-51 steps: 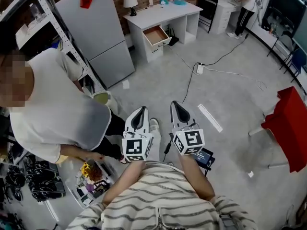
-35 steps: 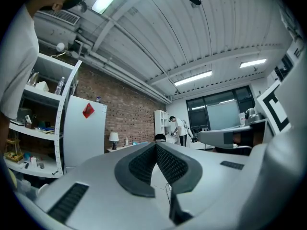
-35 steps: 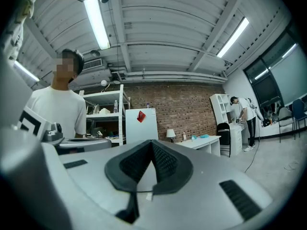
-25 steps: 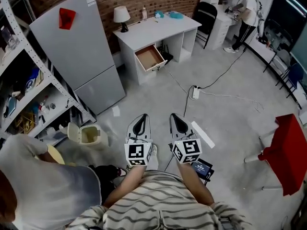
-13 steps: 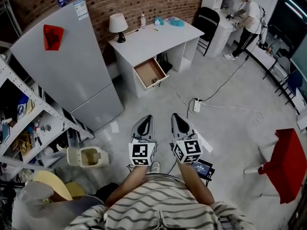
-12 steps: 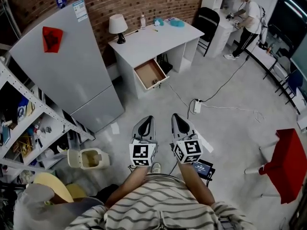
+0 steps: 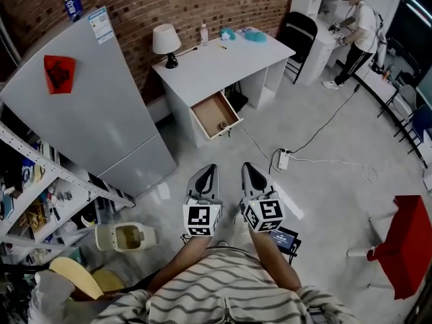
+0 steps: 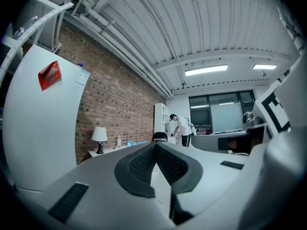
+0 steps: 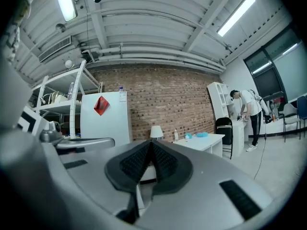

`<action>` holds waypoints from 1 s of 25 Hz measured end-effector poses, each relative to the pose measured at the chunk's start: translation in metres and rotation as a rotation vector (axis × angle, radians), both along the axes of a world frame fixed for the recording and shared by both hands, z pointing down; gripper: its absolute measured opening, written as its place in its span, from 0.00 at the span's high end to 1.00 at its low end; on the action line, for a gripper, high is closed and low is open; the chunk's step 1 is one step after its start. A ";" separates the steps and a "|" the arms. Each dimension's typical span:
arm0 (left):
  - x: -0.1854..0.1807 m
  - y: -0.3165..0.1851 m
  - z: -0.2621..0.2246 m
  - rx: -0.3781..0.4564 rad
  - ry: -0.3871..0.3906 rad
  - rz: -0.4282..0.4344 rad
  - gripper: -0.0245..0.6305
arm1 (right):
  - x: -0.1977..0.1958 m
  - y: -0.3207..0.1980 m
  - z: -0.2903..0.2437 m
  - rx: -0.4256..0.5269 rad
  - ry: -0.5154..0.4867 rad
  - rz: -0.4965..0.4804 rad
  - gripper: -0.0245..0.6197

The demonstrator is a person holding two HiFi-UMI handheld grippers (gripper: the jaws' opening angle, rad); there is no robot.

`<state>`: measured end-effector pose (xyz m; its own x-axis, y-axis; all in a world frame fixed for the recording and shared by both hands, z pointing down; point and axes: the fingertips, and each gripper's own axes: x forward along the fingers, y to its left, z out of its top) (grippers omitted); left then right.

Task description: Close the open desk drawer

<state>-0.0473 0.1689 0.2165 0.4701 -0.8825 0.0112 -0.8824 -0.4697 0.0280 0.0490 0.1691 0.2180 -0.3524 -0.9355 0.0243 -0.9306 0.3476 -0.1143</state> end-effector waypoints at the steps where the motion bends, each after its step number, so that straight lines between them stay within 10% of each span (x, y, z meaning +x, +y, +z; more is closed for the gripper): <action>1: 0.003 -0.010 0.000 0.002 -0.004 -0.002 0.95 | 0.002 -0.010 0.001 0.000 -0.001 -0.007 0.95; 25: 0.079 -0.285 0.007 -0.006 -0.059 -0.103 0.95 | 0.076 -0.296 0.019 -0.039 -0.049 -0.112 0.95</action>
